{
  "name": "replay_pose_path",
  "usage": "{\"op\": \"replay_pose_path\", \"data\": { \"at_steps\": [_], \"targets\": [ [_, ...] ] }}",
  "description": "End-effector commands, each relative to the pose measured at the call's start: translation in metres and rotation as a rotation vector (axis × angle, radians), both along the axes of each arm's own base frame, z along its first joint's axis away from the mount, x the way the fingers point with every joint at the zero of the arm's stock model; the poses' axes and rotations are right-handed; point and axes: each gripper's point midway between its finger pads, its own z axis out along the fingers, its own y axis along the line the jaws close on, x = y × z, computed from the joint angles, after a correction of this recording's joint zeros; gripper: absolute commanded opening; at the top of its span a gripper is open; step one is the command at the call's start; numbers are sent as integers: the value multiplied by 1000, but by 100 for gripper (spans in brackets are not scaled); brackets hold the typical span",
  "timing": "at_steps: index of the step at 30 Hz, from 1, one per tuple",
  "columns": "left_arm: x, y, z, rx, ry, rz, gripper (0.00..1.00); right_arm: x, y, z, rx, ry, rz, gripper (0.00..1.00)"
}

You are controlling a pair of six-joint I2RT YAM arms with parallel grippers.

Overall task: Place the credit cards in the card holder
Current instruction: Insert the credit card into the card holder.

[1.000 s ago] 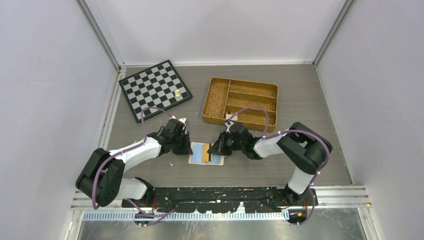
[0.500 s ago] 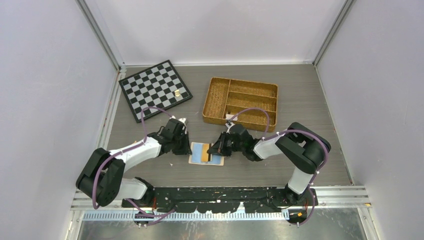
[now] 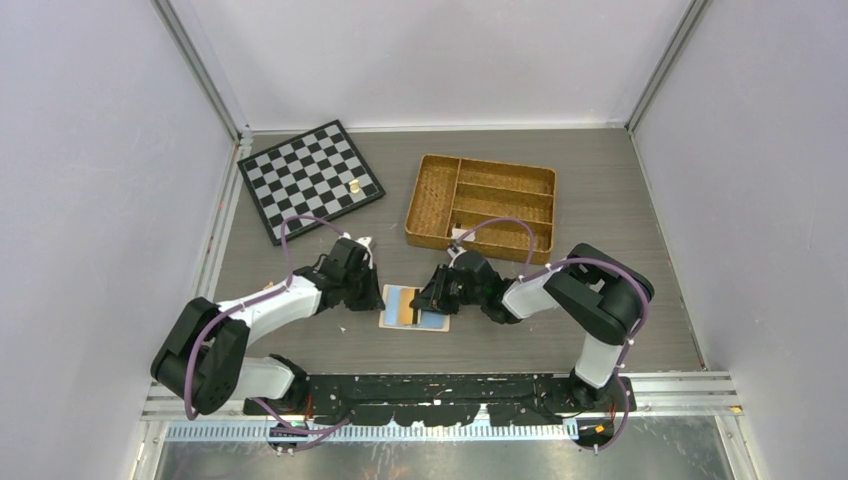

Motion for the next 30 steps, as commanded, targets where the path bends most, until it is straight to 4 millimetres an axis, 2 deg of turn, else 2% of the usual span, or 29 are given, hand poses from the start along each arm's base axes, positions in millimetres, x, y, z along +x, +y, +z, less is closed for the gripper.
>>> {"op": "replay_pose_path", "data": {
  "at_steps": [1,7,14,19,30],
  "targets": [
    [-14,1,-7,-5,37,-19,11,1,-16,-13,-137,-9,-33,25],
    [-13,-2,-1,-22,29,-29,12,2,-21,-4,-221,-36,-26,36],
    [-11,-9,21,-66,-8,-44,18,5,-31,10,-346,-88,-12,44],
    [-8,-15,32,-111,-34,-44,19,7,-43,19,-446,-135,-11,52],
    [-6,-40,24,-238,10,-43,19,5,-54,26,-521,-160,-15,55]
  ]
}}
